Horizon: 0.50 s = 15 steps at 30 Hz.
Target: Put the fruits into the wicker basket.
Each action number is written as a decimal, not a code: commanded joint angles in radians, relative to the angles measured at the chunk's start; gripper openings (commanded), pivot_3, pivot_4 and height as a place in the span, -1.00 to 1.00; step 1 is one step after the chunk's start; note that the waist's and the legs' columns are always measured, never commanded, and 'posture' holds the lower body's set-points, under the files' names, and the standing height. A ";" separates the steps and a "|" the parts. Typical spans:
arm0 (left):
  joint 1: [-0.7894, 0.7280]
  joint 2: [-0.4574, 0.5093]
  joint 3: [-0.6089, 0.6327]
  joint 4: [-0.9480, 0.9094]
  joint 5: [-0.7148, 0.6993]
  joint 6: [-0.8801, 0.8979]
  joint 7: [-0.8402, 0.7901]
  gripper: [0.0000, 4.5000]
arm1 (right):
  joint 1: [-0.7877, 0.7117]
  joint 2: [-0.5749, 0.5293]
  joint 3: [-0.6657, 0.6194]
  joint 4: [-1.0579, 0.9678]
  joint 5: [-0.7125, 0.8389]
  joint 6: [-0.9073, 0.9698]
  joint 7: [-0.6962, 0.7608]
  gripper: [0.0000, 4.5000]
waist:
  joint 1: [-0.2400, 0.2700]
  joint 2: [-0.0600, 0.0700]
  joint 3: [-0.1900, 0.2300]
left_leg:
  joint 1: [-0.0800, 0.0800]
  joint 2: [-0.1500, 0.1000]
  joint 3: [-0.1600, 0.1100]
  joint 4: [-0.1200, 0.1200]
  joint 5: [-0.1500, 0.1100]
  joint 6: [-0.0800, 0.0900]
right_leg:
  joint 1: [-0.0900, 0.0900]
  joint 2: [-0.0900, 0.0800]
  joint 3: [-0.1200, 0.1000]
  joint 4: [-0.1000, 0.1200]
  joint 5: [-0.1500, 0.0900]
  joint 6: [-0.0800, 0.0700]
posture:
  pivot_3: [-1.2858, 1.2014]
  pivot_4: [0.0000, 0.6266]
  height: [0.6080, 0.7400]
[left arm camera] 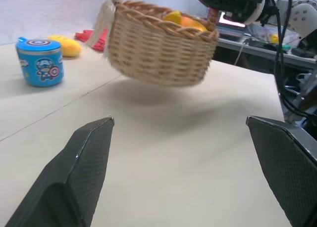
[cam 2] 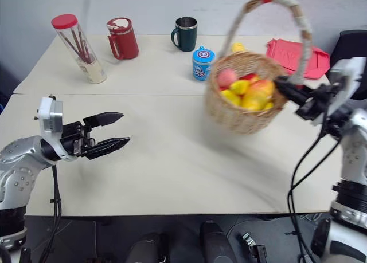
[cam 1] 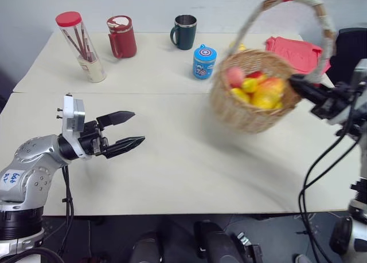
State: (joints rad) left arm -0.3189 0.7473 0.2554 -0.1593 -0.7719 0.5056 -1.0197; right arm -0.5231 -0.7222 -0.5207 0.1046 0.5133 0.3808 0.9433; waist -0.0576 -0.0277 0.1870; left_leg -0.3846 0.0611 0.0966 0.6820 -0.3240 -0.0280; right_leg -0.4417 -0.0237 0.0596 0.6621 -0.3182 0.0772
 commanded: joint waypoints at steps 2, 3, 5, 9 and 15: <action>-0.055 -0.019 -0.024 0.027 0.036 -0.052 -0.032 1.00 | -0.026 -0.038 0.021 0.223 -0.106 -0.212 -0.029 -0.92 | -0.005 0.000 0.000 | 0.001 -0.001 0.002 0.000 0.000 0.000 | 0.000 0.000 0.000 0.001 0.000 0.000 | 0.03 -0.52 1.00; -0.061 -0.023 -0.027 0.028 0.039 -0.054 -0.031 1.00 | -0.051 -0.039 0.033 0.297 -0.120 -0.243 -0.028 -0.92 | -0.006 0.000 0.000 | 0.002 0.000 0.003 0.000 0.000 0.000 | 0.000 0.000 0.001 0.001 0.000 0.000 | 0.03 -0.52 1.00; -0.066 -0.028 -0.029 0.028 0.043 -0.055 -0.032 1.00 | -0.090 -0.040 0.046 0.394 -0.132 -0.285 -0.026 -0.92 | -0.012 0.001 0.000 | 0.002 0.001 0.004 0.000 0.000 0.000 | 0.000 0.001 0.001 0.001 0.000 0.000 | 0.03 -0.52 1.00; -0.050 -0.019 -0.021 0.016 0.045 -0.050 -0.036 1.00 | -0.156 -0.059 0.087 0.565 -0.157 -0.316 0.009 -0.50 | -0.024 0.001 0.000 | 0.003 0.003 0.004 -0.001 0.000 0.000 | 0.000 0.000 0.002 0.003 0.000 0.000 | 0.03 -0.52 1.00; 0.008 0.012 0.020 0.003 0.058 -0.050 -0.030 1.00 | -0.106 -0.141 0.072 0.552 -0.130 -0.343 0.093 0.46 | -0.023 0.002 0.001 | 0.003 0.003 0.004 -0.001 0.000 0.000 | 0.000 -0.001 0.003 0.002 0.000 0.000 | 0.03 -0.52 1.00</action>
State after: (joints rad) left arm -0.3310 0.7326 0.2293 -0.1261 -0.7192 0.4659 -1.0484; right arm -0.6509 -0.8056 -0.4012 0.7112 0.3550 0.0633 0.9982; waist -0.0803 -0.0257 0.1876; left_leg -0.3816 0.0645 0.1004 0.6814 -0.3235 -0.0284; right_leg -0.4420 -0.0248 0.0623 0.6644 -0.3181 0.0776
